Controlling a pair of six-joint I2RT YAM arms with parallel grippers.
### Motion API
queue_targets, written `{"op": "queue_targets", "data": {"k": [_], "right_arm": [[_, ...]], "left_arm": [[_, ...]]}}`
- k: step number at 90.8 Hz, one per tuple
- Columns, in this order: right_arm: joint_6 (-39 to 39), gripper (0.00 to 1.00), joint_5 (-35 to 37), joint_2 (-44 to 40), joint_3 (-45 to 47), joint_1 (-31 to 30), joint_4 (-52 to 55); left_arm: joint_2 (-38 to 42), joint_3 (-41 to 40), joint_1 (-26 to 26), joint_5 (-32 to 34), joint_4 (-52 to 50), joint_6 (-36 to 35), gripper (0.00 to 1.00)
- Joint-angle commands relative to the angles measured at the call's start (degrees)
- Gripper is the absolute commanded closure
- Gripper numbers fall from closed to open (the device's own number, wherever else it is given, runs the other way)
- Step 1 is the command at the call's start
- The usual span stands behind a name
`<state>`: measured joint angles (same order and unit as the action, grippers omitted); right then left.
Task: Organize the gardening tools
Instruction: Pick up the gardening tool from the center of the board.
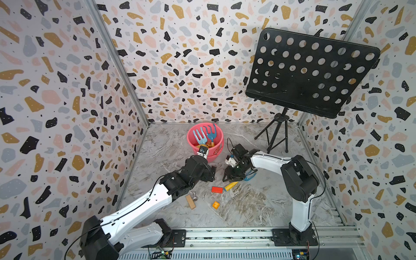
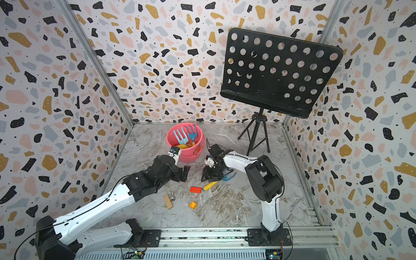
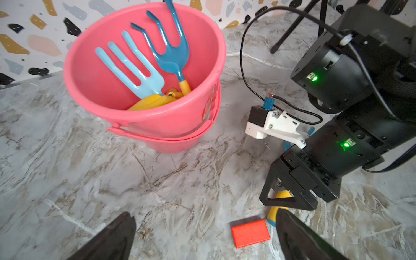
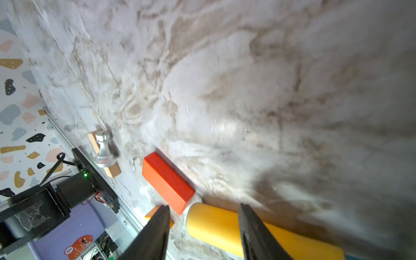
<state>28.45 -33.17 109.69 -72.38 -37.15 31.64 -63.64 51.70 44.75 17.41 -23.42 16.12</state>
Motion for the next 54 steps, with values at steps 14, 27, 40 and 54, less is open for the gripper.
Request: {"op": "queue_targets", "data": {"k": [14, 27, 40, 54], "right_arm": [[-1.03, 0.38, 11.93, -11.13, 2.24, -0.11, 6.79], [0.71, 0.23, 21.65, -15.04, 3.76, -0.12, 12.27], [3.39, 0.08, 26.99, -17.53, 7.01, -0.74, 13.95], [7.04, 0.0, 27.4, -18.19, 10.02, -1.95, 11.49]], "left_arm": [[-6.62, 4.62, -0.02, -9.06, -3.8, -0.5, 0.0], [-7.09, 4.15, 0.01, -10.62, -2.55, 1.98, 0.0], [-7.52, 4.02, -0.02, -8.9, -2.26, 3.65, 0.0], [-7.89, 3.82, -0.02, -7.71, -1.52, 4.93, 0.01]]}}
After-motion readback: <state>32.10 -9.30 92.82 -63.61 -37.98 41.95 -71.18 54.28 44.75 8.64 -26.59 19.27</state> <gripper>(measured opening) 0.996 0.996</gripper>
